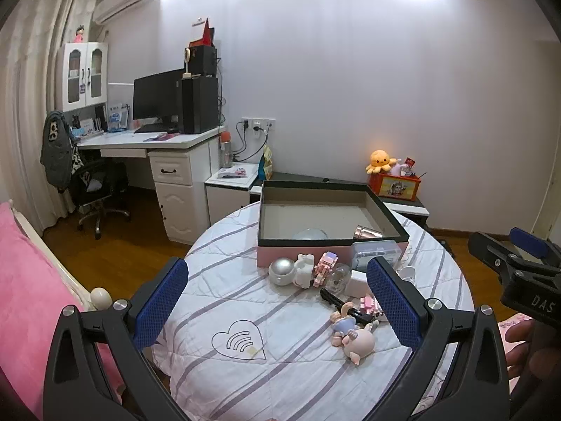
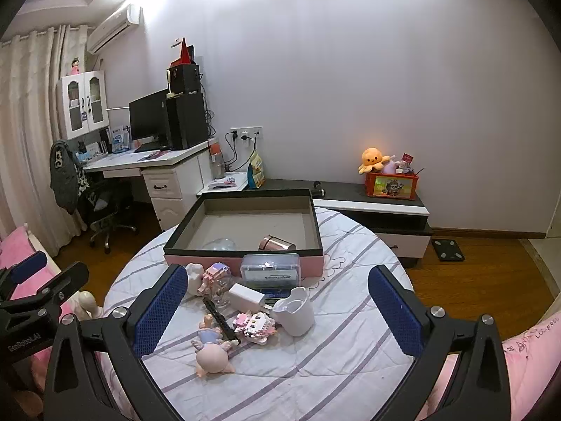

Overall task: Organize rigid objects
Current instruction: 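Withdraw both tools from the box toward the remaining items, then grasp the white cup holder with the right tool while the left tool grasps the silver ball bunny, then lower the white cup holder and silver ball bunny into the box, open both tools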

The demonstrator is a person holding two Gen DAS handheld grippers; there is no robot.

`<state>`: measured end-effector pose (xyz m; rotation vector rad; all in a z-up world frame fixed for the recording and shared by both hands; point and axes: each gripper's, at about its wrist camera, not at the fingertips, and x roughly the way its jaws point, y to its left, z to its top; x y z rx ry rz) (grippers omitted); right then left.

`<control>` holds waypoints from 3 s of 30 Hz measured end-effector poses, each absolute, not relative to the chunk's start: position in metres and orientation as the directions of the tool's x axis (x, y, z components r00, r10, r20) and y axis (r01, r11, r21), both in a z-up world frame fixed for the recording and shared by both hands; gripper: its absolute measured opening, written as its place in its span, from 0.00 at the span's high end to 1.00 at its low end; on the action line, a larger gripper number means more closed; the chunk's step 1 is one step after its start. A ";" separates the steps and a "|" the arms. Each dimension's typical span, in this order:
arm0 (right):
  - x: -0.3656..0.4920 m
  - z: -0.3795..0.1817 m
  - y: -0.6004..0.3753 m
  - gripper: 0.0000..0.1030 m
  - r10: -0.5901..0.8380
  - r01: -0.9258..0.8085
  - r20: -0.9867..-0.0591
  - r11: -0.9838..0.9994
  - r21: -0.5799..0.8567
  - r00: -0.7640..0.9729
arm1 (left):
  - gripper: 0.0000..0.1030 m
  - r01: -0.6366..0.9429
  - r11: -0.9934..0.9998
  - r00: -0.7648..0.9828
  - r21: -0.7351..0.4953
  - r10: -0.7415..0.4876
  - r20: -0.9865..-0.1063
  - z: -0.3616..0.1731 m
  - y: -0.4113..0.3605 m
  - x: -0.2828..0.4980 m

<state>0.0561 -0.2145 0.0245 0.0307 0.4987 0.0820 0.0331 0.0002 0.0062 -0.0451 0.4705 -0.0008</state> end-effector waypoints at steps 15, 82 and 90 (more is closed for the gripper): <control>0.078 0.007 -0.222 0.00 0.098 -0.074 -0.523 0.995 0.067 0.847 | 0.00 -0.025 0.998 0.857 -0.055 -0.007 -0.516 -0.010 0.001 0.056; 0.187 -0.068 -0.235 0.44 0.271 -0.207 -0.718 0.962 0.177 0.641 | 0.32 0.040 0.990 0.727 -0.133 -0.120 -0.676 -0.085 0.016 0.191; 0.250 -0.022 -0.216 0.44 0.293 -0.271 -0.642 0.953 0.135 0.709 | 0.32 0.074 0.990 0.793 -0.121 -0.131 -0.595 -0.040 0.009 0.228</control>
